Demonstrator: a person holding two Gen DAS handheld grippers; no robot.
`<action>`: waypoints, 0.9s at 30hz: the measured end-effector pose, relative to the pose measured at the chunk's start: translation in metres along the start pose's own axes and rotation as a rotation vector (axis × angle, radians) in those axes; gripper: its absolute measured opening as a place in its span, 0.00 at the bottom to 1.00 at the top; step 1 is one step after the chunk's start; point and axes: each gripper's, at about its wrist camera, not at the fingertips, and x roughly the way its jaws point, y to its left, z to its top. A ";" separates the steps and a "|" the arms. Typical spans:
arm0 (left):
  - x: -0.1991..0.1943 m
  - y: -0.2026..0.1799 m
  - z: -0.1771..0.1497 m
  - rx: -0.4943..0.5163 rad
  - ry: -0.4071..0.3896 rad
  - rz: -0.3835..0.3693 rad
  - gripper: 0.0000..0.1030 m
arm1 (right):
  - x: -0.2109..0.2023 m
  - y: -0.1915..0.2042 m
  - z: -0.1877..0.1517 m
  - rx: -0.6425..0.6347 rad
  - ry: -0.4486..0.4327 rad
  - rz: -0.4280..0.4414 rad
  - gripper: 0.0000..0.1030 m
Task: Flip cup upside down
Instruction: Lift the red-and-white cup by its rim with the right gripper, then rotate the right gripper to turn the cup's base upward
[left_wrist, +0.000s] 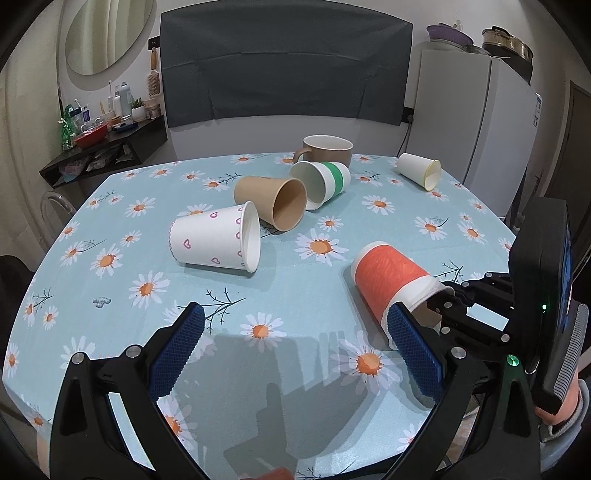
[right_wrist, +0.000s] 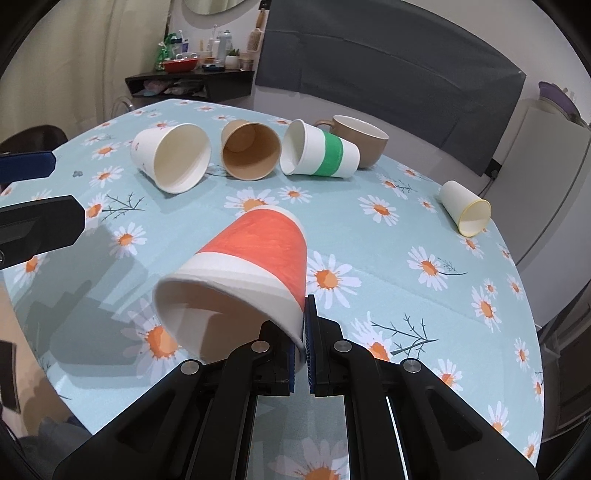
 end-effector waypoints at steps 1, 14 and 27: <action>-0.001 0.001 -0.001 -0.003 0.000 0.000 0.94 | -0.001 0.002 -0.001 -0.002 -0.001 0.003 0.05; 0.002 0.013 -0.008 -0.050 0.026 -0.006 0.94 | -0.010 0.005 -0.007 -0.005 -0.016 0.013 0.43; 0.029 0.000 0.009 -0.113 0.132 -0.067 0.94 | -0.042 -0.014 -0.018 -0.031 -0.083 -0.059 0.85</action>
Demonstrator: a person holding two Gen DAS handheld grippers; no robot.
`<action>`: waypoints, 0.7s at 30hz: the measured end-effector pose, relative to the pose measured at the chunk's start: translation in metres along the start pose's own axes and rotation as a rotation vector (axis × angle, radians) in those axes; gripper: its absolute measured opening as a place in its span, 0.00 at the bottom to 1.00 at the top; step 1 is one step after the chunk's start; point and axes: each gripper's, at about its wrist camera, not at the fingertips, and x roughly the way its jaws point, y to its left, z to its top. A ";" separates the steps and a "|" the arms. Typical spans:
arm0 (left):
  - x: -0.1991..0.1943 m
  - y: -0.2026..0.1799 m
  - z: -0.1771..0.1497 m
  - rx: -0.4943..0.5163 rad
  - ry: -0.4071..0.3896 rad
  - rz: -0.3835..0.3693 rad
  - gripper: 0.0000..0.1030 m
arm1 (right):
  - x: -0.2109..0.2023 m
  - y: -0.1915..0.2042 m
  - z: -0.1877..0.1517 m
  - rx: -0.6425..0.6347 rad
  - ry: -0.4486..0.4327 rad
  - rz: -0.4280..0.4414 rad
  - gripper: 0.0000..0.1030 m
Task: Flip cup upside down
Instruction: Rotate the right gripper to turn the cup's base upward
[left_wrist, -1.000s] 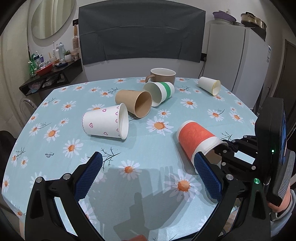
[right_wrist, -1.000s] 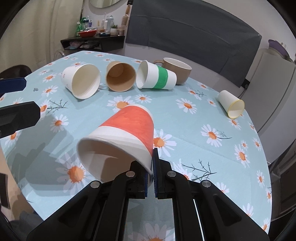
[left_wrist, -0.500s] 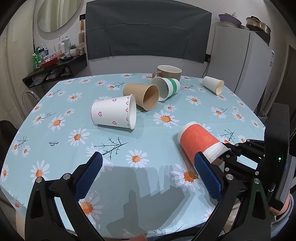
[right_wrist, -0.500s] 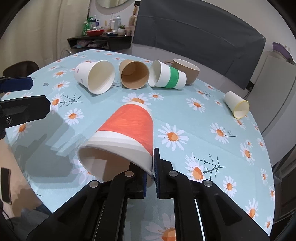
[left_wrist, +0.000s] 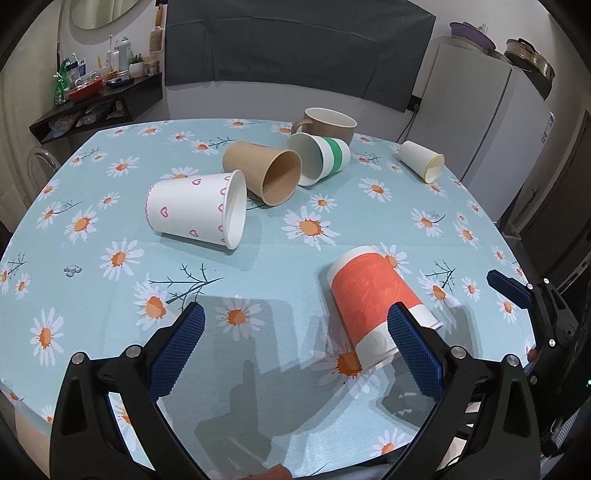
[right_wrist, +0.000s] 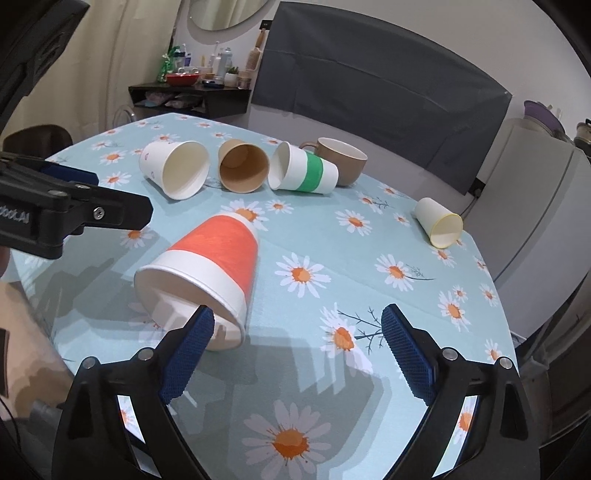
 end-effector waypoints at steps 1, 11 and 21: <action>0.002 -0.002 0.002 -0.005 0.009 -0.002 0.94 | -0.002 -0.002 -0.002 -0.003 -0.001 -0.006 0.85; 0.031 -0.019 0.022 -0.049 0.119 -0.042 0.94 | -0.017 -0.034 -0.023 0.030 0.000 0.034 0.86; 0.067 -0.035 0.038 -0.052 0.224 -0.037 0.94 | 0.020 -0.081 -0.017 0.109 0.058 0.174 0.87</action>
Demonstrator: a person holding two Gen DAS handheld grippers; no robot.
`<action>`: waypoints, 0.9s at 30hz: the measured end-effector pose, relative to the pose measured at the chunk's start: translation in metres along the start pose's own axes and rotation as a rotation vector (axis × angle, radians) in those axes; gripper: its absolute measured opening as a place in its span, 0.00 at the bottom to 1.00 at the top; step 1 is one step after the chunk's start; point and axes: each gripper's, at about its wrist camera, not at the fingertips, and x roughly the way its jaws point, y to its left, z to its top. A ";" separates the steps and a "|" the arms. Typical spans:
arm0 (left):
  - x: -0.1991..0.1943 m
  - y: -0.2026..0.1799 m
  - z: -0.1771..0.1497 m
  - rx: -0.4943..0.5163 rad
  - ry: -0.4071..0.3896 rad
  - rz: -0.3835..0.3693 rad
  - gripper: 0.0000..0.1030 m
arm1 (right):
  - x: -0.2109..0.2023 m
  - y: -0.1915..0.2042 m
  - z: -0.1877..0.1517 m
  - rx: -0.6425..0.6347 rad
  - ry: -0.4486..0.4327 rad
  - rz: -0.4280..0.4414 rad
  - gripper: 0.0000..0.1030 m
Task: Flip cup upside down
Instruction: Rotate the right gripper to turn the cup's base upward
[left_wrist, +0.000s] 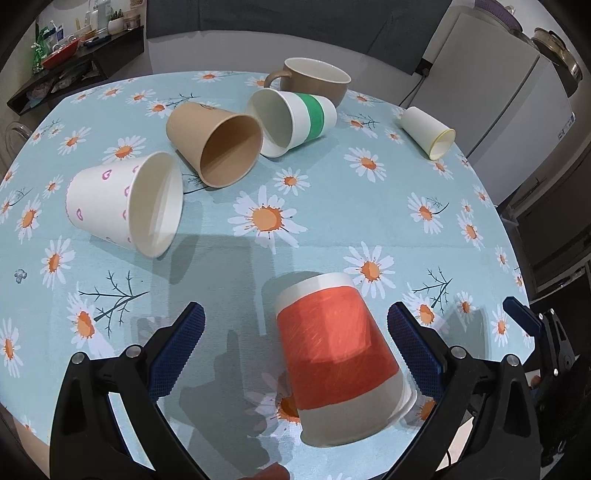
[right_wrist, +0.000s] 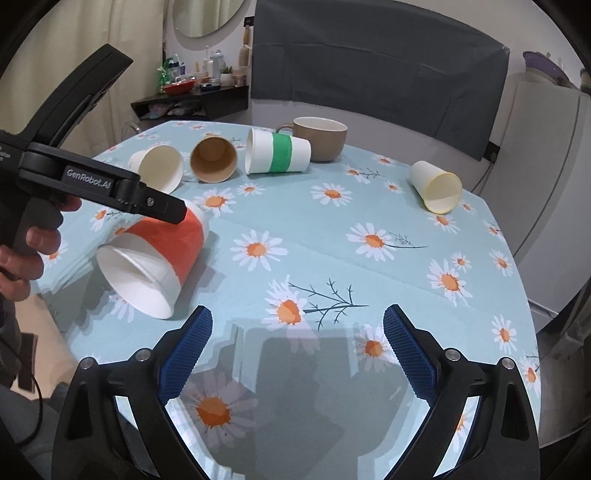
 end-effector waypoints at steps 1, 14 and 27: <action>0.004 0.000 0.001 0.000 0.016 -0.004 0.94 | 0.006 -0.004 0.002 0.004 0.014 0.021 0.87; 0.028 -0.005 0.007 0.024 0.127 -0.065 0.78 | 0.086 -0.050 0.039 -0.167 0.232 0.271 0.87; -0.001 -0.028 -0.005 0.209 -0.094 -0.013 0.65 | 0.096 -0.018 0.049 -0.364 0.242 0.353 0.87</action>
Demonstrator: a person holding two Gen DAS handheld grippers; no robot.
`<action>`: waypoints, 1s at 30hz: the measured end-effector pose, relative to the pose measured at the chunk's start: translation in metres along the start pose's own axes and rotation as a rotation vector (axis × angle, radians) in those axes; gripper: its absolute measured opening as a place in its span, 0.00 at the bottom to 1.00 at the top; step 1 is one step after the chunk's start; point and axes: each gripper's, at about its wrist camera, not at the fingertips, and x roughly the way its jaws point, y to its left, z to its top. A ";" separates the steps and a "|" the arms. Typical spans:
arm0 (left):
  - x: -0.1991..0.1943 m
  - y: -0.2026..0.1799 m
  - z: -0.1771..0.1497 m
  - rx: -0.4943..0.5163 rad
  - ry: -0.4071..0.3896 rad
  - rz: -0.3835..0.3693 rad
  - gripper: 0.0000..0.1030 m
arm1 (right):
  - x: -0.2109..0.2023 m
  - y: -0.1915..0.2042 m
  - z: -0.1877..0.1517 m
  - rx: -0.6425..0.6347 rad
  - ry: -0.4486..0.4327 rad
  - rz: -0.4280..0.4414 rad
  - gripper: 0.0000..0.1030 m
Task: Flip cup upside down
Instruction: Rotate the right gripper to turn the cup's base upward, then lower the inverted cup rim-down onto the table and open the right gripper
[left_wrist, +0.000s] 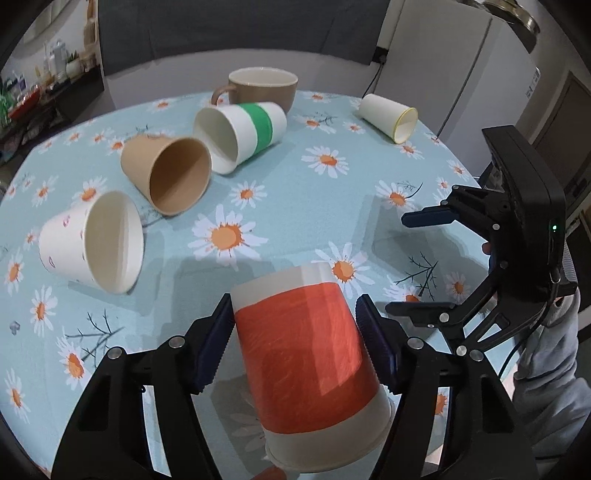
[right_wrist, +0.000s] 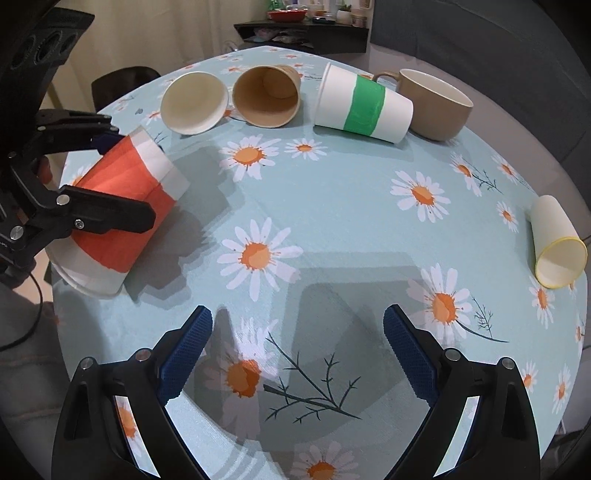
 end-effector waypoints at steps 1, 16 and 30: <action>-0.004 -0.002 -0.002 0.025 -0.033 0.019 0.65 | 0.000 0.003 0.000 -0.007 0.000 -0.001 0.87; -0.027 -0.023 -0.045 0.271 -0.373 0.230 0.65 | -0.007 0.037 -0.006 -0.004 -0.045 -0.019 0.87; -0.035 -0.020 -0.071 0.269 -0.380 0.206 0.65 | -0.009 0.045 -0.023 0.067 -0.047 -0.034 0.87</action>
